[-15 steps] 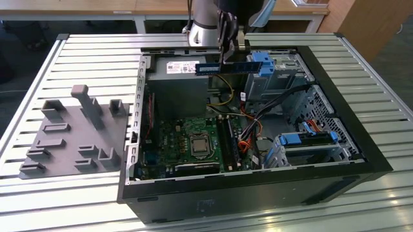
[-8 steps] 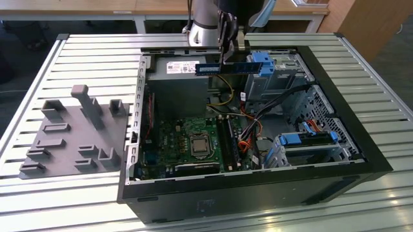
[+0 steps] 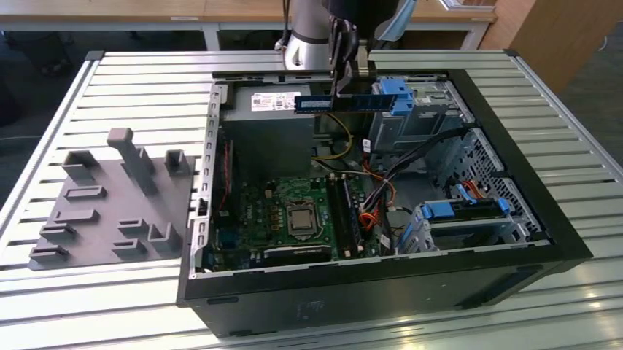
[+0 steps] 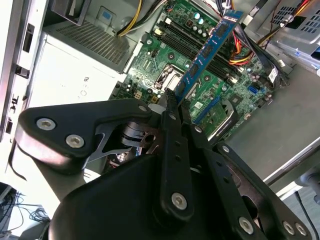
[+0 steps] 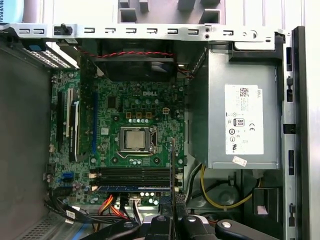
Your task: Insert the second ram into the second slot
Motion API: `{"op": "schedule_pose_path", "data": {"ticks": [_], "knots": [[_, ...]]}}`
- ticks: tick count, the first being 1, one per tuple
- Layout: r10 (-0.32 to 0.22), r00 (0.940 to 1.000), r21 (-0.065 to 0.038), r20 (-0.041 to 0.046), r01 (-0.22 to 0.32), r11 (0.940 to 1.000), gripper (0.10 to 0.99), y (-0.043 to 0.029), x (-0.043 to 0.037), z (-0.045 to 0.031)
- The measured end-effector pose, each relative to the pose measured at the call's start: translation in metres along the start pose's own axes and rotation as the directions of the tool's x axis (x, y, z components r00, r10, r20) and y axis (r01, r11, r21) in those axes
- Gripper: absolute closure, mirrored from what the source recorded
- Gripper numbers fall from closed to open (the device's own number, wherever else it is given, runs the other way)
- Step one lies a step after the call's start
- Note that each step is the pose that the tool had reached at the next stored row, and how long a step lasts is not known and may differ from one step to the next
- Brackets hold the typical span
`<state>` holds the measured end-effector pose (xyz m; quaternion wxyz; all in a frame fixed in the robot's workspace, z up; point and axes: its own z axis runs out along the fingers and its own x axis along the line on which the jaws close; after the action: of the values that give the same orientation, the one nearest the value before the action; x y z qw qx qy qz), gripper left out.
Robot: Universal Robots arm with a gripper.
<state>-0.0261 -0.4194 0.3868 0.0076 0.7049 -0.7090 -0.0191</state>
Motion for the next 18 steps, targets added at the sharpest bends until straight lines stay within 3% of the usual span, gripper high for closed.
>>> {"op": "schedule_pose_path", "data": {"ticks": [18], "knots": [[0.025,0.9997,0.000,0.0010,-0.025,0.9997,0.949,0.0000,0.0002,0.0000]]}}
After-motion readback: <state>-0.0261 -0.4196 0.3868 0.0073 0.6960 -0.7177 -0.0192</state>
